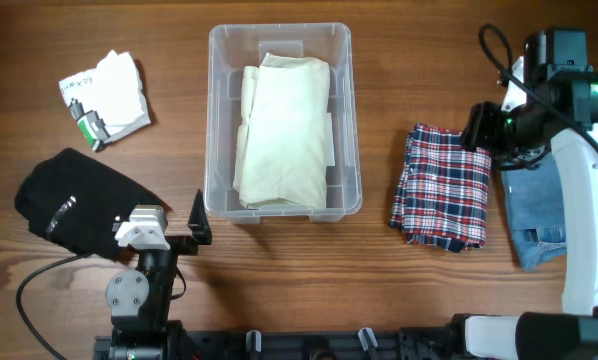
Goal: Pack container
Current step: 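Lower the right gripper and grasp the plaid shirt's right edge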
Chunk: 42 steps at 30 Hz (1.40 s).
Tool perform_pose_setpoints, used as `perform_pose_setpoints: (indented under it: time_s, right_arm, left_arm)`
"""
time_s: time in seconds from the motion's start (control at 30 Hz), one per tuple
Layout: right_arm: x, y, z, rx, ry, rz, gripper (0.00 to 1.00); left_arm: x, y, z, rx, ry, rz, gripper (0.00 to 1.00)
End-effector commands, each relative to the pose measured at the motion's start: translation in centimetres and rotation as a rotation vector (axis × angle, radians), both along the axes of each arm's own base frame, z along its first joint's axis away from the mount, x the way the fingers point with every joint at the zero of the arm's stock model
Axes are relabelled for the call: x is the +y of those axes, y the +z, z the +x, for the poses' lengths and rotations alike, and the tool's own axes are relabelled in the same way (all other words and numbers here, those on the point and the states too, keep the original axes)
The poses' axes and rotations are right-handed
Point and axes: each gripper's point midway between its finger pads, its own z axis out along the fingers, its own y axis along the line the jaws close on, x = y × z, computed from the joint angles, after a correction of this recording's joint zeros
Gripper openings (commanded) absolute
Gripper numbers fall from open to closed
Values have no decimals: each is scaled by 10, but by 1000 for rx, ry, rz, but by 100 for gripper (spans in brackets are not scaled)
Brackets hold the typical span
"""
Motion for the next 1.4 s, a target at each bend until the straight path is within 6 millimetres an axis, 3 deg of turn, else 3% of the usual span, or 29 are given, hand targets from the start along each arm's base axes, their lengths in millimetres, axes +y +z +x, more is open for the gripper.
perform_pose_setpoints:
  time_s: [0.0, 0.17, 0.33, 0.6, 0.9, 1.37]
  right_arm:
    - [-3, -9, -3, 35, -25, -8, 70]
    - [-3, -43, -9, 93, -33, -4, 82]
    - [-12, -96, -17, 138, -121, -42, 92]
    - [-34, -137, -4, 60, -202, -48, 99]
    - [-35, -142, 1, 30, 41, -47, 100]
    - [-37, -142, 12, -13, 45, -55, 100]
  left_arm:
    - [0, -3, 0, 6, -3, 15, 100]
    - [0, -3, 0, 7, -3, 15, 100]
    - [0, -3, 0, 6, -3, 15, 100]
    - [0, -3, 0, 6, -3, 15, 100]
    - [0, -3, 0, 6, -3, 15, 100]
    - [0, -3, 0, 6, -3, 15, 100]
